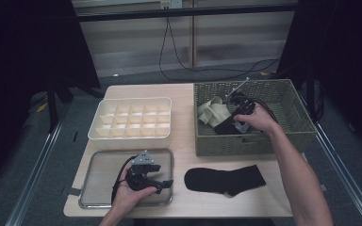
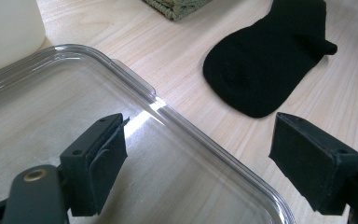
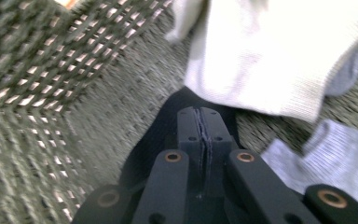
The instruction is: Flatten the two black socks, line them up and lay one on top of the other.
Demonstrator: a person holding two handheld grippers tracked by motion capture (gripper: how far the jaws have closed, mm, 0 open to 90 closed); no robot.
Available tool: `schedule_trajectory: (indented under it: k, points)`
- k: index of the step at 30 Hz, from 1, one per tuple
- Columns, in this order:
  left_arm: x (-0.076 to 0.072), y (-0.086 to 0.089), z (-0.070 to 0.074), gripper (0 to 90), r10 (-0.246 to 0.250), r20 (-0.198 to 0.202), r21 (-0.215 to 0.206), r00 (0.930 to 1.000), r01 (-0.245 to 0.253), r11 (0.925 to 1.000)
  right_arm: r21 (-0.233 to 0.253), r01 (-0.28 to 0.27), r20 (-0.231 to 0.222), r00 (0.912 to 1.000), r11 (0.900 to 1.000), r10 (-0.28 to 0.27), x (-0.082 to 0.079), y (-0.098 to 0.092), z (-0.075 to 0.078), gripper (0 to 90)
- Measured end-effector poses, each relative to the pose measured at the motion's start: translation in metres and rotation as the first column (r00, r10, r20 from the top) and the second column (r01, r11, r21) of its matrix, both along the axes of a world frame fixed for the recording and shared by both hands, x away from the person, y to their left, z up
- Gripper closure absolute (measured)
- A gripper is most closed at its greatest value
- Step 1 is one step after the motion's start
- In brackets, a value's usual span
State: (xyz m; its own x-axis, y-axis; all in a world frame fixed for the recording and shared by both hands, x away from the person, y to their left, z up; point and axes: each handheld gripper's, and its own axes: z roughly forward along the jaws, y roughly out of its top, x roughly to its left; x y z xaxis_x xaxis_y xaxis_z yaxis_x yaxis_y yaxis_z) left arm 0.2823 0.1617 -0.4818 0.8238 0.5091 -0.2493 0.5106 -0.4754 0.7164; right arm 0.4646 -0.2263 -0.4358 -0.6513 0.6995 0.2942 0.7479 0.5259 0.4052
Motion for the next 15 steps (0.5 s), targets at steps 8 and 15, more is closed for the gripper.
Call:
schedule_trajectory:
  k: [8,15]
  points:
    - [0.0,0.002,0.001,18.2,0.006,0.001,-0.002,1.0,-0.006,1.0,0.08,0.021,0.013,0.9997,0.997,-0.022,0.0,-0.002,0.009,88.6]
    - [-0.001,0.001,0.001,18.2,0.004,0.005,-0.005,1.0,-0.004,1.0,0.197,0.039,0.061,0.9967,0.98,-0.052,-0.007,-0.015,0.028,88.7]
